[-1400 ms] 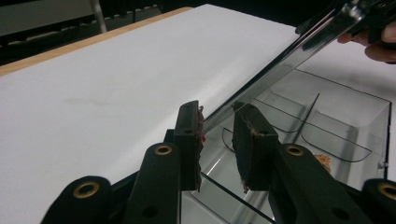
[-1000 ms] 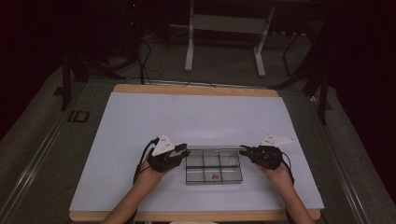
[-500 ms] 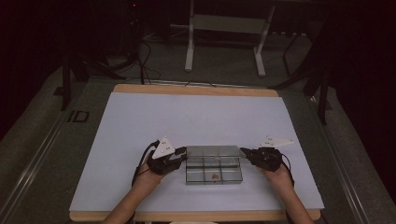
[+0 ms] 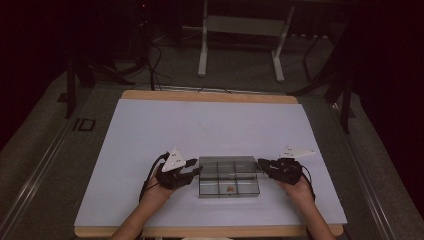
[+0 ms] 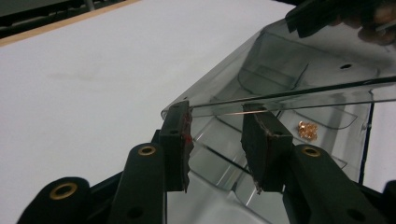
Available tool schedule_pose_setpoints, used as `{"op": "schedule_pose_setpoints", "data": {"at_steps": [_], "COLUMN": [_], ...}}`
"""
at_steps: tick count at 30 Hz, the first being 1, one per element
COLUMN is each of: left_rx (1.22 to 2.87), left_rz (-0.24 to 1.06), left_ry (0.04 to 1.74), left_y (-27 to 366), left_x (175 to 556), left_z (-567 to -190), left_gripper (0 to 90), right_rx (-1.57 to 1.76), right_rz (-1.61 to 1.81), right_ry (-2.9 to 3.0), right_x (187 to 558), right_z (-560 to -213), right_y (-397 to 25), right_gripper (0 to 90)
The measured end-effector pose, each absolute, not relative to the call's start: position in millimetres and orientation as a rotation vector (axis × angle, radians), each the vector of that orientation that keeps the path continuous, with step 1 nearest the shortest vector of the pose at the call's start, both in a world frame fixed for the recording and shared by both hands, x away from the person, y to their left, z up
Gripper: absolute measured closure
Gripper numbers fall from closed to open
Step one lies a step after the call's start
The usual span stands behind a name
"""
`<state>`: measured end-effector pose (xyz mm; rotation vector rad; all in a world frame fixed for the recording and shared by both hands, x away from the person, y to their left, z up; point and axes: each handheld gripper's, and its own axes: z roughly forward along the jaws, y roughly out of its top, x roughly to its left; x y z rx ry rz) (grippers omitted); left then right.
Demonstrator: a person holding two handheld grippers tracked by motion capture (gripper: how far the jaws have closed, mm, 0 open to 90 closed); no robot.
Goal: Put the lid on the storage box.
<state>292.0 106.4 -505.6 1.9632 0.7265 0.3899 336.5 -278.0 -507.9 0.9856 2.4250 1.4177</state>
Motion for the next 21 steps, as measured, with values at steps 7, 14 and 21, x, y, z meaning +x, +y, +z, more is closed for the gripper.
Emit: {"op": "schedule_pose_setpoints", "data": {"at_steps": [7, 14, 21], "left_rx": [1.974, 1.983, 1.996], "left_rz": [0.351, 0.311, 0.288], "left_ry": [0.746, 0.763, 0.812], "left_y": [110, 113, 120], "left_x": [293, 297, 304], "left_z": [-509, -514, -528], "left_gripper": [61.7, 60.1, 59.0], "right_rx": [0.992, 0.993, 1.002], "right_rz": [1.409, 1.399, 1.389], "right_ry": [2.428, 2.437, 2.433], "right_x": [337, 336, 337], "right_z": [-510, -513, -516], "right_y": [-281, -282, -285], "right_gripper": [68.6, 68.5, 68.5]}}
